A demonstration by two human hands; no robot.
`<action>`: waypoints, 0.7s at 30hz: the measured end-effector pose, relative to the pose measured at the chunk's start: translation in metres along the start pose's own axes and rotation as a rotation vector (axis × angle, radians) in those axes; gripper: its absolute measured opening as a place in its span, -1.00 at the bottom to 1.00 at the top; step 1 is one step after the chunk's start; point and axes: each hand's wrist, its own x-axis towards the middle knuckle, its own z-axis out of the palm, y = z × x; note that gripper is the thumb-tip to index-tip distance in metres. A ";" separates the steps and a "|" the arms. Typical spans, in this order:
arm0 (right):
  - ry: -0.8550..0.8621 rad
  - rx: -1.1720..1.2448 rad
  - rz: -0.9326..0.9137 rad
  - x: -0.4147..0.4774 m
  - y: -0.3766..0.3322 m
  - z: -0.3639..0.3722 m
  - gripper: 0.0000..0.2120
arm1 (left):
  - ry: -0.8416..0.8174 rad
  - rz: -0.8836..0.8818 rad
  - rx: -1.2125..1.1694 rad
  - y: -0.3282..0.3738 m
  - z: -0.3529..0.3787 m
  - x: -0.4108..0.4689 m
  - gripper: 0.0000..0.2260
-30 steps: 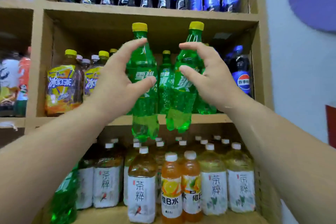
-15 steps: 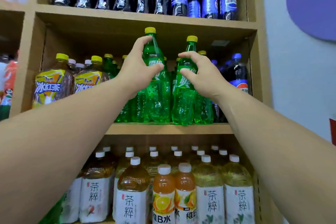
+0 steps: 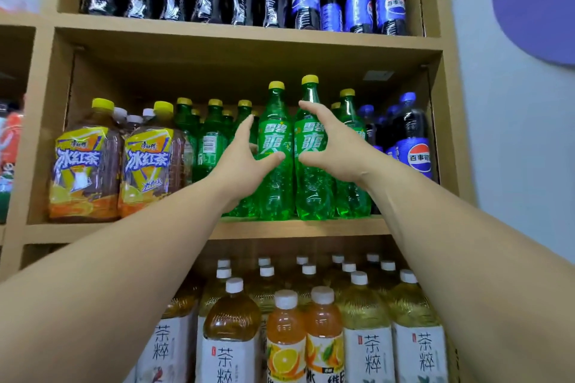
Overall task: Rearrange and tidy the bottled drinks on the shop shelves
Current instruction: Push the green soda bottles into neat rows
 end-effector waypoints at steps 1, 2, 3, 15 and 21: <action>0.002 -0.014 0.004 -0.002 0.001 0.001 -0.18 | -0.004 0.001 0.009 -0.001 -0.002 -0.001 -0.20; 0.008 -0.019 0.011 -0.004 0.002 0.003 -0.18 | -0.011 0.007 0.022 -0.001 -0.003 -0.001 -0.21; 0.022 -0.009 0.021 -0.007 0.005 0.006 -0.17 | -0.021 0.011 0.035 -0.003 -0.004 -0.003 -0.21; 0.236 0.005 0.100 -0.052 0.031 0.047 -0.12 | -0.226 -0.077 0.132 -0.031 -0.008 -0.014 -0.14; 0.317 -0.224 0.173 -0.050 0.041 0.059 -0.27 | -0.130 -0.032 0.279 -0.029 0.009 -0.013 -0.15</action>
